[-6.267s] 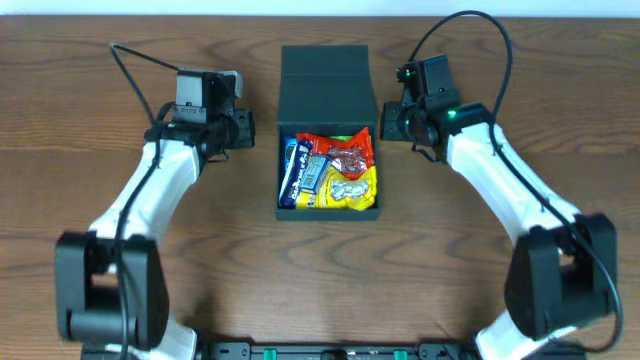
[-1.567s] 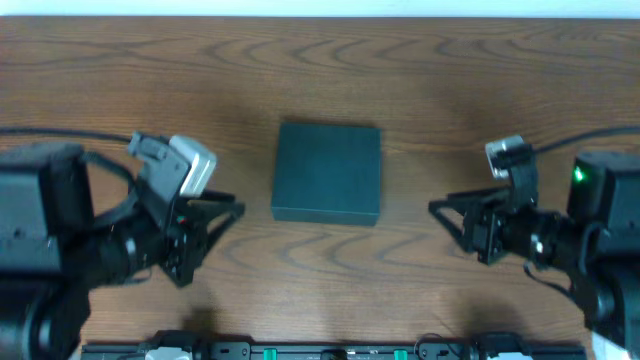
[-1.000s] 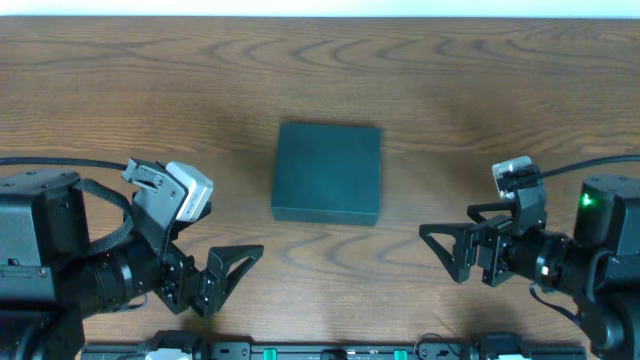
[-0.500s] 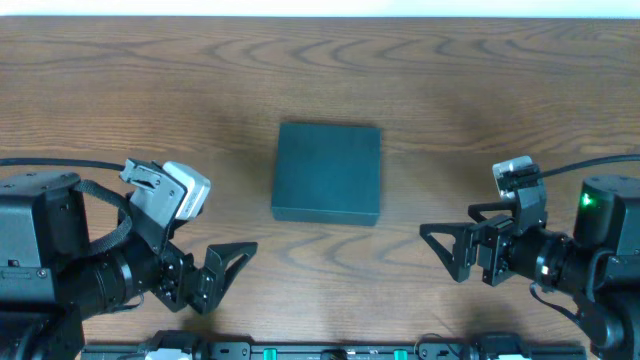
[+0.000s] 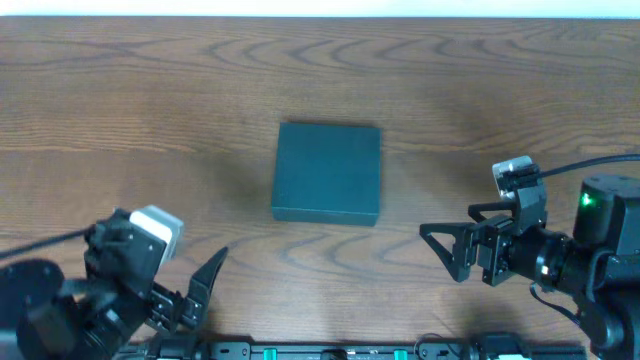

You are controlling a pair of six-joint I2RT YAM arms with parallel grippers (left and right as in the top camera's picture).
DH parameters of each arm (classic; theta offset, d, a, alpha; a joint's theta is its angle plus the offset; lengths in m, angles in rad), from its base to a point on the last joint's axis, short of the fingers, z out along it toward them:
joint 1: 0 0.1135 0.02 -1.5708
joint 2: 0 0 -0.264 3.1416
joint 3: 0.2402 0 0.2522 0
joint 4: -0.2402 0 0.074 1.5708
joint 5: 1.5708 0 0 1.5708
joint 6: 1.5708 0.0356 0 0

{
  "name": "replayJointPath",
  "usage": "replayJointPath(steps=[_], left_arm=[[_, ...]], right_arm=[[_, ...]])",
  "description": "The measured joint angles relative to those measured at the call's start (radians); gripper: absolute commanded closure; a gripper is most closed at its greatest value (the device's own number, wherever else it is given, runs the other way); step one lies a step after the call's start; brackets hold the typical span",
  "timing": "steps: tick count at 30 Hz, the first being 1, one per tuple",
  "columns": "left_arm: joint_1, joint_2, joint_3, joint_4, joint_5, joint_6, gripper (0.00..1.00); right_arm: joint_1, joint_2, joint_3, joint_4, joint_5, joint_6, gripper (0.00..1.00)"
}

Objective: Pack container

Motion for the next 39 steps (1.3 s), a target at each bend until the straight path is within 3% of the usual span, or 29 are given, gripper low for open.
replayJointPath(steps=[6,15,23,31,39], left_arm=[[0.000,-0.151,-0.263,0.140,-0.057,-0.005,0.05],[0.000,-0.380,-0.655,0.365,-0.154,-0.151,0.05],[0.000,-0.552,-0.973,0.593,-0.183,-0.181,0.05],[0.004,-0.673,-1.144,0.677,-0.214,-0.187,0.05],[0.005,-0.683,-1.183,0.679,-0.261,-0.210,0.05]], right_arm=[[0.000,0.000,0.000,0.000,0.000,0.000,0.01],[0.000,0.000,-0.001,0.000,0.000,0.000,0.01],[0.000,0.000,-0.001,0.000,0.000,0.000,0.01],[0.000,0.000,-0.001,-0.001,0.000,0.000,0.01],[0.000,0.000,-0.001,-0.001,0.000,0.000,0.01]])
